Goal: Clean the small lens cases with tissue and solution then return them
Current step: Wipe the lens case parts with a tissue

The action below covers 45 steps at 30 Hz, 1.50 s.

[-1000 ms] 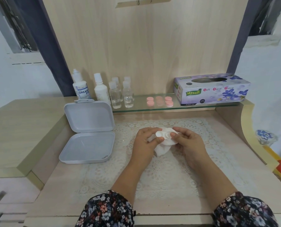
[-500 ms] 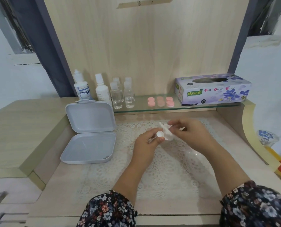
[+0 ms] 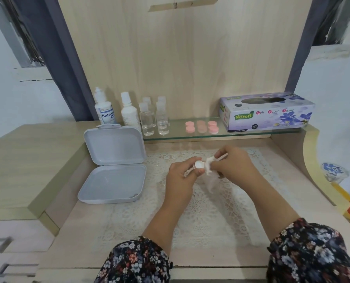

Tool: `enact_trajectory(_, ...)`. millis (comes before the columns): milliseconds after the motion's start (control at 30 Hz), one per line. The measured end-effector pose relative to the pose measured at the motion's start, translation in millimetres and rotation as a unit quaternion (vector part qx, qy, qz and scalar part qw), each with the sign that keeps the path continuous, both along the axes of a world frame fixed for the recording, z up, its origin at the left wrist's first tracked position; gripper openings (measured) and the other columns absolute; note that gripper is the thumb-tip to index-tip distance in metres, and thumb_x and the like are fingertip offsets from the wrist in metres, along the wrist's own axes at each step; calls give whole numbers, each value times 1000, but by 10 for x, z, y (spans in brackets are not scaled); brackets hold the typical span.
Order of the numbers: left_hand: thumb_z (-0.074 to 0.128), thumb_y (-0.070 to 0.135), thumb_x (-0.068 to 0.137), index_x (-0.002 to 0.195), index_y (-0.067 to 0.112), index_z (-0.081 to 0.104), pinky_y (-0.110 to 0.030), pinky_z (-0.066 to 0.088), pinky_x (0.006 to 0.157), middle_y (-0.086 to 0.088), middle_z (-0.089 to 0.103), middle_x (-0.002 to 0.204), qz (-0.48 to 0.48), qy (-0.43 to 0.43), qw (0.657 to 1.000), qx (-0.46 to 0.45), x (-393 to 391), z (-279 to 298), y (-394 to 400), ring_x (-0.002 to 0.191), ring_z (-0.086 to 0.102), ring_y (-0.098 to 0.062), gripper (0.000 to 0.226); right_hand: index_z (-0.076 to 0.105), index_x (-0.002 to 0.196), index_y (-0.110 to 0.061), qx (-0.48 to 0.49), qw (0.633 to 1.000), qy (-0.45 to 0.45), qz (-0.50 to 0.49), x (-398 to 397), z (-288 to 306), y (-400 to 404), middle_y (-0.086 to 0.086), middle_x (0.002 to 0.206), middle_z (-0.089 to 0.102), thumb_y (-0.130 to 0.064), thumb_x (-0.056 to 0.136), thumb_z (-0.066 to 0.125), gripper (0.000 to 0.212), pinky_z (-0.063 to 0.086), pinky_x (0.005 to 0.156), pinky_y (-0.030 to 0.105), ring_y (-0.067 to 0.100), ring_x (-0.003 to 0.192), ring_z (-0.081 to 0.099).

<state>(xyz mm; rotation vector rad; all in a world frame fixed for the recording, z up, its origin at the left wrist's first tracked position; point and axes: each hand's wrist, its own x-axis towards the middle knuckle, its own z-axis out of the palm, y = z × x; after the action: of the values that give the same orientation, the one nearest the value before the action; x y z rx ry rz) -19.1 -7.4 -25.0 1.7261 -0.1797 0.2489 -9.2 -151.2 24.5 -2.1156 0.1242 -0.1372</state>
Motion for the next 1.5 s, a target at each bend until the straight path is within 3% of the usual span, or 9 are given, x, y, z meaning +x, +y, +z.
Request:
enact_trajectory(133,68,17,85,93,50,63,-1,36,78,-3,54,106,-12,6,1000,5,6,-13,-8,94,50,6,34,56,92,-17,-82,995,-51,17,-20,-38,29,2,76,63,-5,76,67,23,52,58,34,18,65,61)
enact_trajectory(333,70,27,84,106,41,71,-30,47,96,-14,61,109,-28,15,999,5,31,-41,16,101,58,-15,26,59,88,-19,-256,940,-139,179,-46,65,-85,-2,81,63,-5,83,60,14,49,68,31,15,77,59)
enact_trajectory(533,69,18,85,93,49,64,-5,38,82,3,47,98,4,2,1000,-3,-16,-2,-37,93,51,2,33,55,89,-18,-31,996,-77,40,-56,-107,-8,1,76,61,-7,80,64,17,42,53,22,13,65,56)
enact_trajectory(633,71,16,83,92,48,65,-2,37,79,4,46,97,32,-2,999,-16,-24,-4,-44,94,52,-2,33,56,91,-20,94,990,-95,-42,-110,-208,75,7,82,64,-6,82,63,19,48,55,26,22,73,64)
enact_trajectory(733,71,19,83,91,49,64,-3,37,79,2,46,99,45,10,999,-27,1,-11,-40,93,53,-2,32,53,89,-34,131,971,-185,-74,-228,-233,146,-4,83,63,-11,87,61,25,41,57,10,3,72,59)
enact_trajectory(933,68,20,85,94,49,66,-6,38,81,-4,51,102,42,10,999,-12,18,-32,-22,87,50,9,30,51,114,-33,-83,981,-173,23,-228,-353,156,-20,89,60,-25,91,59,25,39,89,28,2,95,48)
enact_trajectory(1033,67,20,86,91,49,65,-1,37,74,-7,53,106,30,13,999,-18,31,-41,-21,83,49,16,30,52,119,-28,-125,975,-181,23,-191,-364,150,-22,86,53,-19,93,58,28,34,90,28,4,96,43)
enact_trajectory(1233,66,30,83,92,50,71,-38,46,99,-6,68,107,-19,0,998,-56,48,-39,0,109,59,-17,22,50,98,-38,-4,983,-167,75,-219,-377,36,-11,95,59,-8,91,59,32,38,76,6,-3,93,53)
enact_trajectory(1500,64,16,90,93,39,71,-14,47,82,17,71,91,-51,-4,994,-96,11,19,10,90,62,3,24,54,93,-18,324,936,-135,-14,-172,-405,-94,1,89,60,12,91,50,30,57,66,29,11,77,63)
